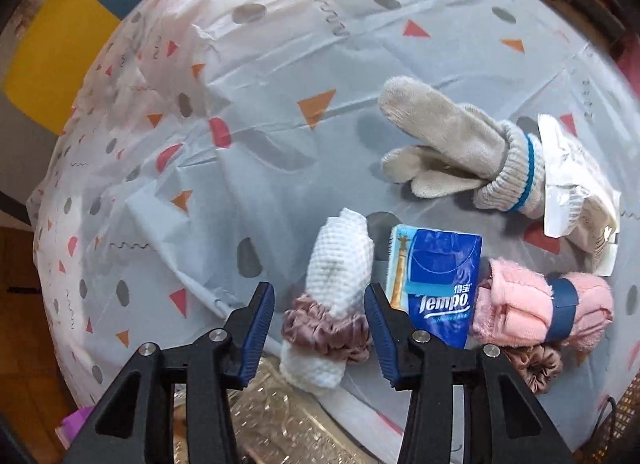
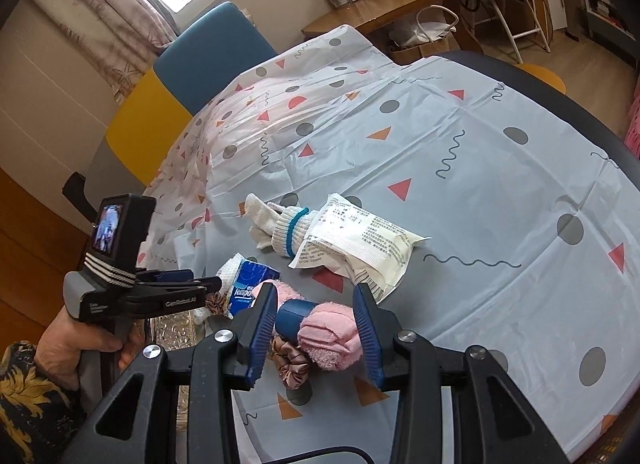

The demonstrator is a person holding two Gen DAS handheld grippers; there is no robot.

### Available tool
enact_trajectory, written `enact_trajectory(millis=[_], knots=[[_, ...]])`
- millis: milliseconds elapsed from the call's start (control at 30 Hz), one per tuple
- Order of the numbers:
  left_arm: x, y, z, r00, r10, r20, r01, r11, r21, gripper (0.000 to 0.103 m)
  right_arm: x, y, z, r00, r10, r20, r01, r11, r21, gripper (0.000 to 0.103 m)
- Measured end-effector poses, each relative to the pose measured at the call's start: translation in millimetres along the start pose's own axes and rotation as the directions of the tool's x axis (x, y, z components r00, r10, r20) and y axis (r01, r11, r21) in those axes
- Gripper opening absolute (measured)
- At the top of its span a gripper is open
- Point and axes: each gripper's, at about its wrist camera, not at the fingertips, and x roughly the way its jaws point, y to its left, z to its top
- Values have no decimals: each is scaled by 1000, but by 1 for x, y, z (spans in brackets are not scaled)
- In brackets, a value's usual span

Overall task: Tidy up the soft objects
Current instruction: 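Grasp the white cloth with the left gripper while the right grasps the pink sock with blue band, then carry the white cloth into the gold tray and open the left gripper while the right holds the sock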

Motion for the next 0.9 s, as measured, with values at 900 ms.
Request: enact_trajectory(millis=[900], knots=[[-51, 17, -39, 972, -176, 157, 194, 975, -107, 29, 68, 50, -32, 979, -186, -89, 129, 890, -436, 40]])
